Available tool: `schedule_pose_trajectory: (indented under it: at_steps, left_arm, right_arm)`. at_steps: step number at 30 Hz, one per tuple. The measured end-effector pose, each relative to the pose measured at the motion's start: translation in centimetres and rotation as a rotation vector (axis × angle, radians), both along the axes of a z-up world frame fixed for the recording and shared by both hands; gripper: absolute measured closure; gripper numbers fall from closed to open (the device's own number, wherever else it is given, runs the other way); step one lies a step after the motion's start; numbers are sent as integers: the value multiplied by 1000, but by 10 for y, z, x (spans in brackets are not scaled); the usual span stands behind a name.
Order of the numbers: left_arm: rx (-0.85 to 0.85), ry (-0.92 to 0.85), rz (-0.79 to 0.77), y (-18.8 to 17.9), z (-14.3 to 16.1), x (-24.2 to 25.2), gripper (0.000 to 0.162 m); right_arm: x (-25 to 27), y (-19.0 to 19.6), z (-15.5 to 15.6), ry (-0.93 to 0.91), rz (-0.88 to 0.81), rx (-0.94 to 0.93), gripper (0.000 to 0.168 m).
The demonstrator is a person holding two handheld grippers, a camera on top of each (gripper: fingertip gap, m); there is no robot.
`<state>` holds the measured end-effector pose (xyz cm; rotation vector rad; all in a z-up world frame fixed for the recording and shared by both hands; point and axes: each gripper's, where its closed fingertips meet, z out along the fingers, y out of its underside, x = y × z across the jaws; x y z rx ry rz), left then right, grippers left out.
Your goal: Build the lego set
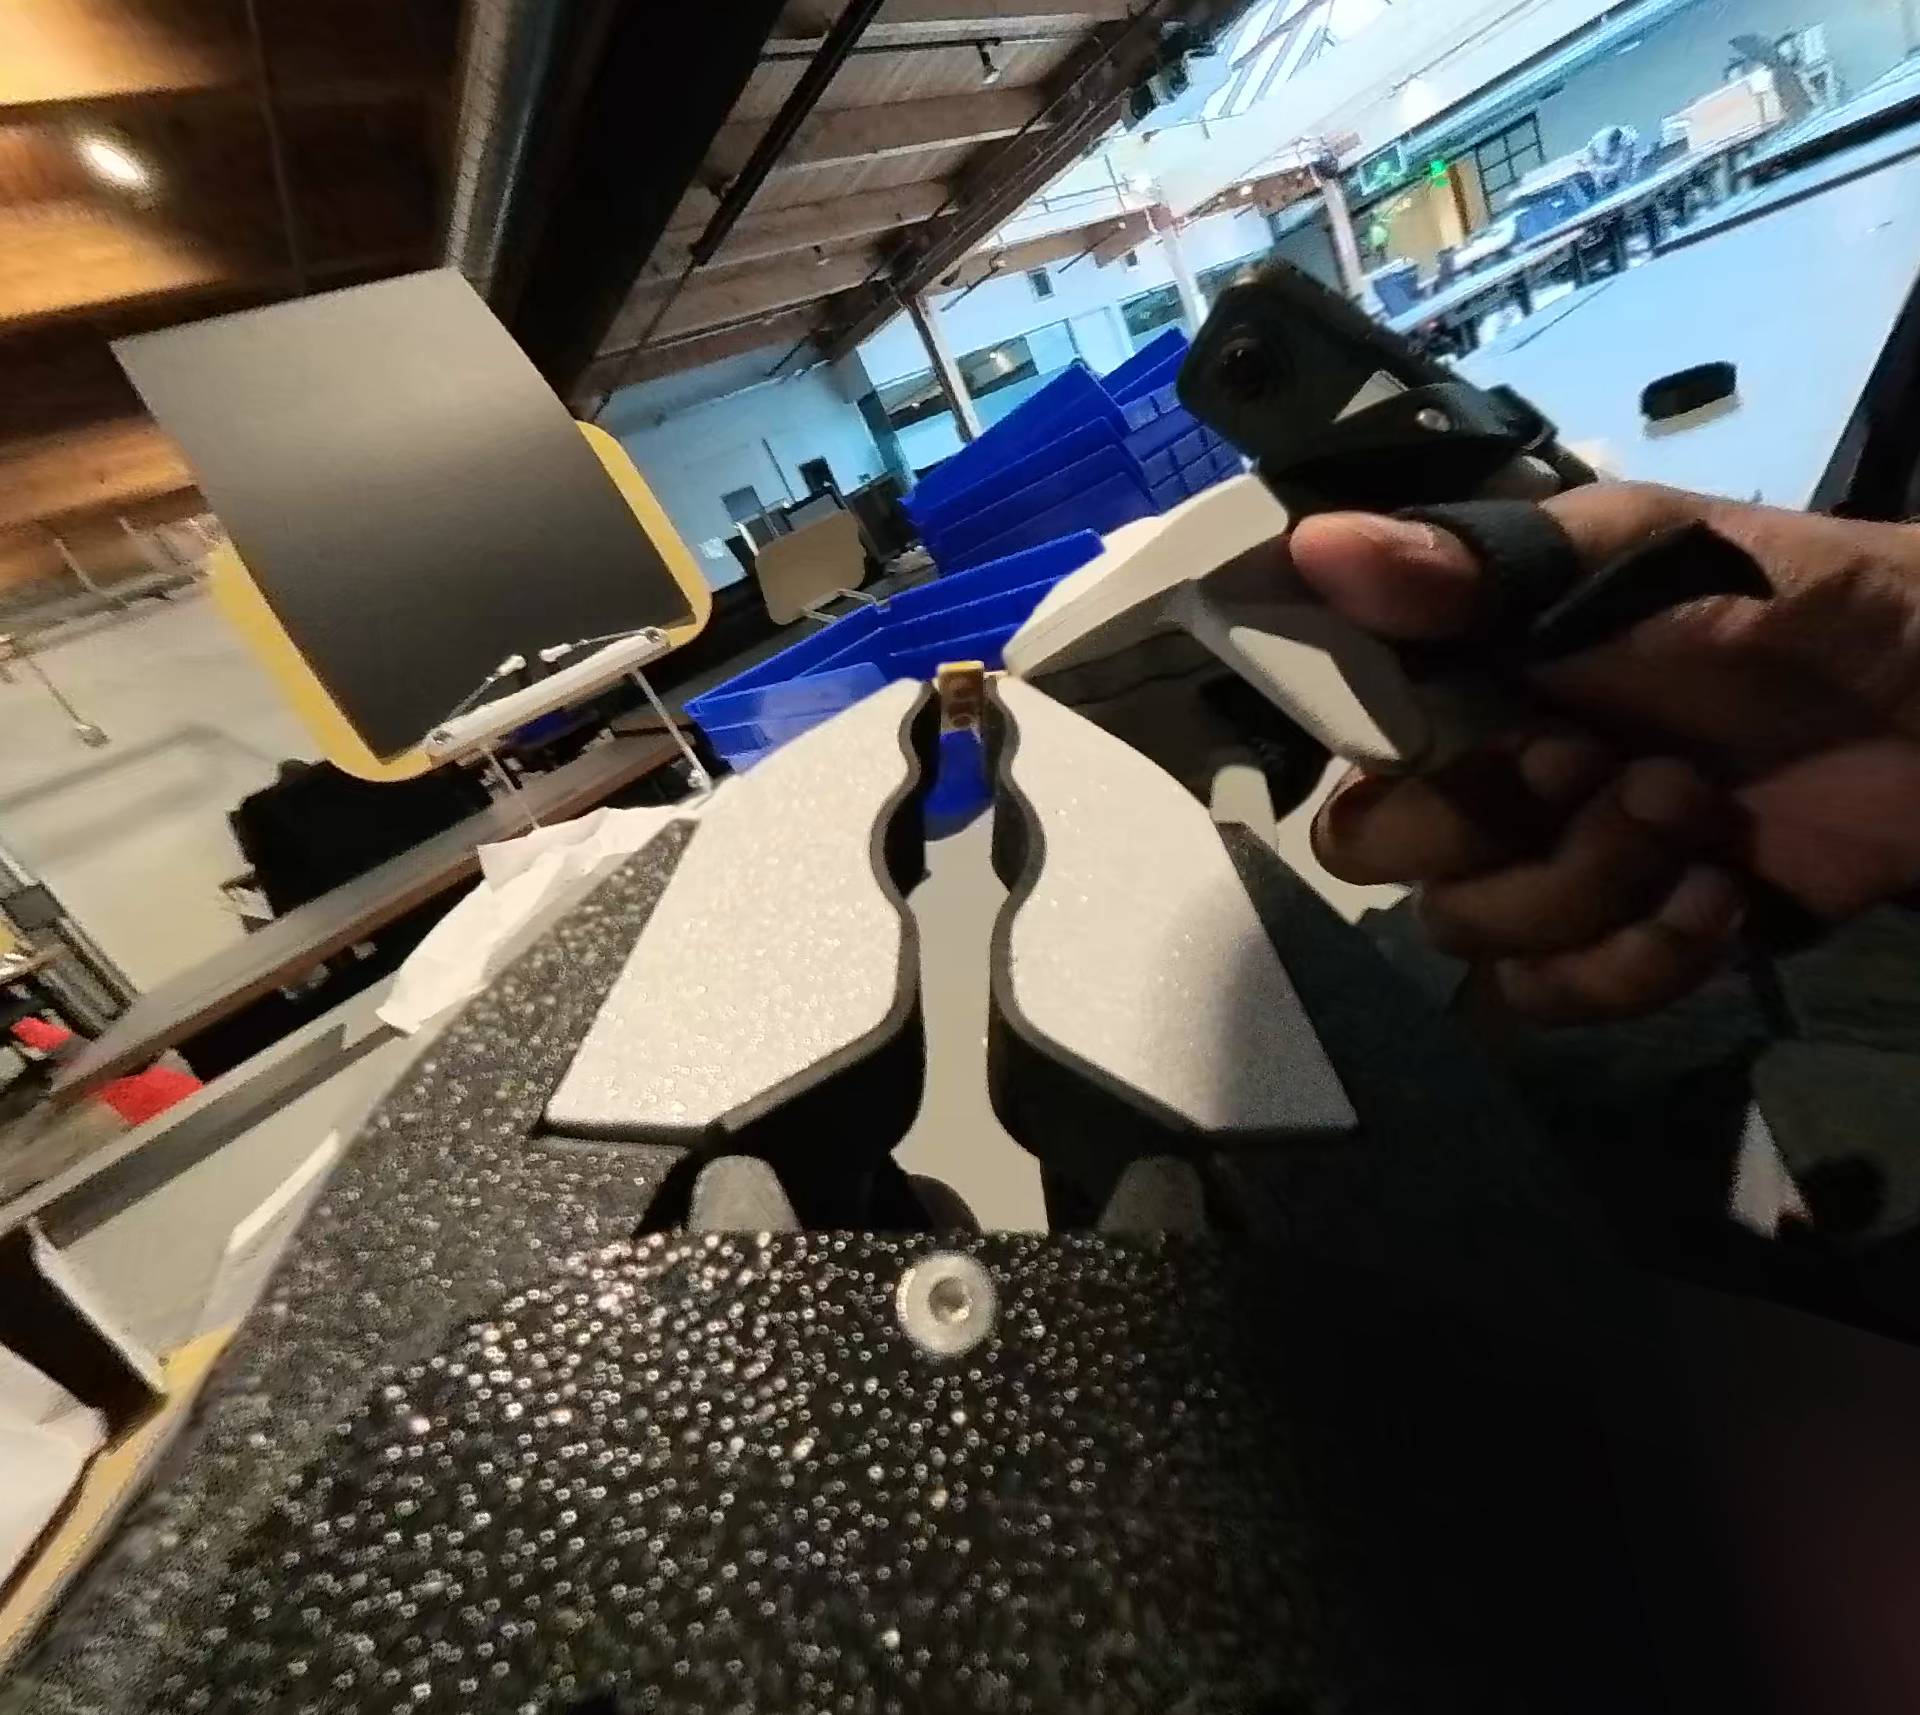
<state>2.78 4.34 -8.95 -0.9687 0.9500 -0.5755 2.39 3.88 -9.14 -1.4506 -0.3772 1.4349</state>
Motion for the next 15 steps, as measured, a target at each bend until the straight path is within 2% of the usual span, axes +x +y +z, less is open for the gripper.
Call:
schedule_pose_trajectory:
  at_steps: [2, 10, 15]
  left_arm:
    - [4, -7, -4, 0, 0, 0, 155]
    - [31, -17, -71, -6, 1, -2, 155]
    - [-22, -49, -145, -8, 0, -3, 155]
  right_arm:
    - [1, 0, 1, 11, -1, -3, 161]
    - [-2, -5, 0, 49, 68, -29, 161]
    - [-3, -7, -1, 65, 102, -35, 162]
